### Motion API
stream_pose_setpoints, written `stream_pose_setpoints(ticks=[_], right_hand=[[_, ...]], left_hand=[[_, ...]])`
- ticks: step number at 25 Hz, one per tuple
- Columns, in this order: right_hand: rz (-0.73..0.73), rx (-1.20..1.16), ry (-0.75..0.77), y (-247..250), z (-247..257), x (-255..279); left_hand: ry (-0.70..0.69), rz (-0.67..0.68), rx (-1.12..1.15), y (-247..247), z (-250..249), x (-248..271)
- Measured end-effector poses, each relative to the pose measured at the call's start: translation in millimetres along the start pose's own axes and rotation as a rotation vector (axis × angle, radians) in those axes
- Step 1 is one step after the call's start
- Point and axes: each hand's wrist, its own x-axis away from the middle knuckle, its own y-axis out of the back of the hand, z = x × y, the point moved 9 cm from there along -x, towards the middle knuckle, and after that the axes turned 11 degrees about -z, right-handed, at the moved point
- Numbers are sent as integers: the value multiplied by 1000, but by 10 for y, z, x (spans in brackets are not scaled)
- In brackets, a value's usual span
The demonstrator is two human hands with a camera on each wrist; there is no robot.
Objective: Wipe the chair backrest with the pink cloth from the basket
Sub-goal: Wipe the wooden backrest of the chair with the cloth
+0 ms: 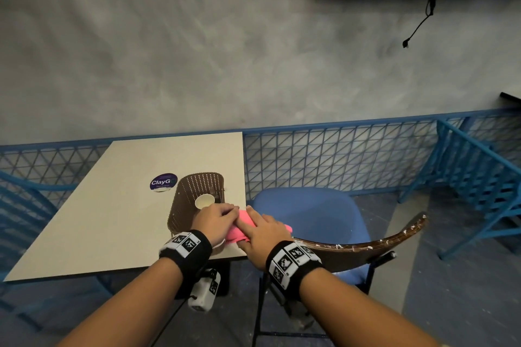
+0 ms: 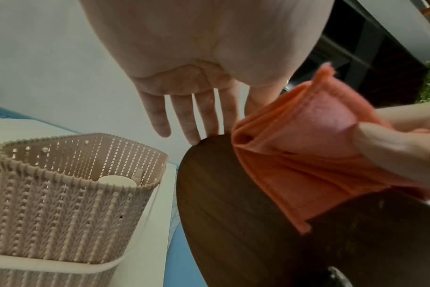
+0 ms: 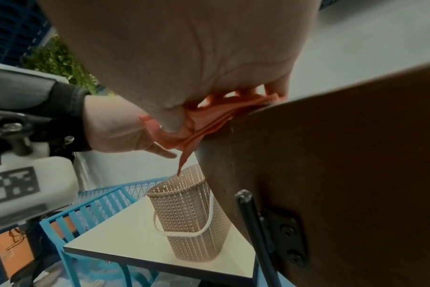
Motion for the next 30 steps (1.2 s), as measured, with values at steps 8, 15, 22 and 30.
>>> stream_pose_setpoints(ticks=[8,15,22,30], right_hand=[[61,-7,11,23,-127,43],[29,5,20,16,-181,132],[-11,0,-39,220,-449,513],[19,31,-62,88,-322,247]], left_hand=[[-9,-32,-33,-27,-12,-12],[-26,1,-66,-47,-88,-63],[-57,-81,-159,-42,-157,-60],[-64,-106,-177,-40,-177,-18]])
